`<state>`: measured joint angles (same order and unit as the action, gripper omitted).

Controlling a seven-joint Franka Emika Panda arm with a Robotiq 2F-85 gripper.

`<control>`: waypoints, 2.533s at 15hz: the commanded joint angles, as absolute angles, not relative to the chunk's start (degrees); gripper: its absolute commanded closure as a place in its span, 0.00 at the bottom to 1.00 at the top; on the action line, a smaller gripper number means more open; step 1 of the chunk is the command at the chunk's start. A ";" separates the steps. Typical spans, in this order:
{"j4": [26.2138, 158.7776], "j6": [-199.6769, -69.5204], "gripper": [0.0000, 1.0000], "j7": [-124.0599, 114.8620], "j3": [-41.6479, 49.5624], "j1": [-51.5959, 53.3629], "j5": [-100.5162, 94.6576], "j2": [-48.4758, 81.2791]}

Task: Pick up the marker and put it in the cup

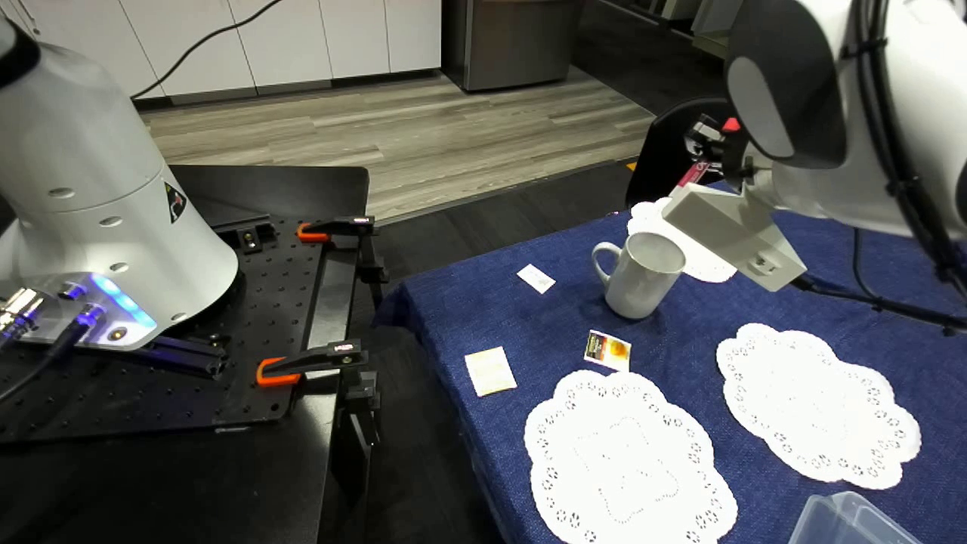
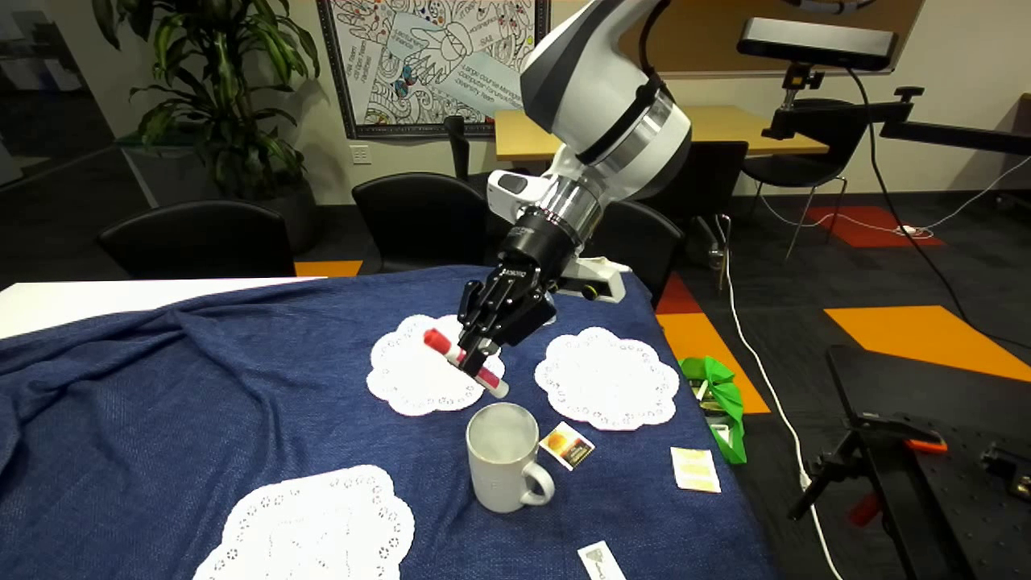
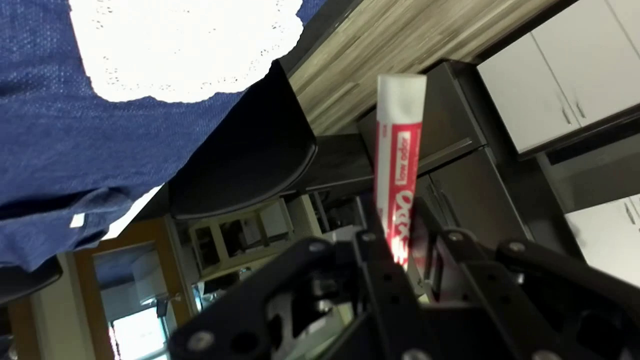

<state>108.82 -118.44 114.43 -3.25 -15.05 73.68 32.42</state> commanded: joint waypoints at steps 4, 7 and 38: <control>113.19 -119.77 0.95 129.01 0.60 -12.34 86.87 32.06; 112.18 -117.38 0.80 127.66 2.55 -11.23 86.15 33.24; 108.68 -105.53 0.84 141.46 5.56 -12.16 93.20 44.65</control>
<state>110.13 -107.78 139.45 4.94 -12.26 91.68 43.17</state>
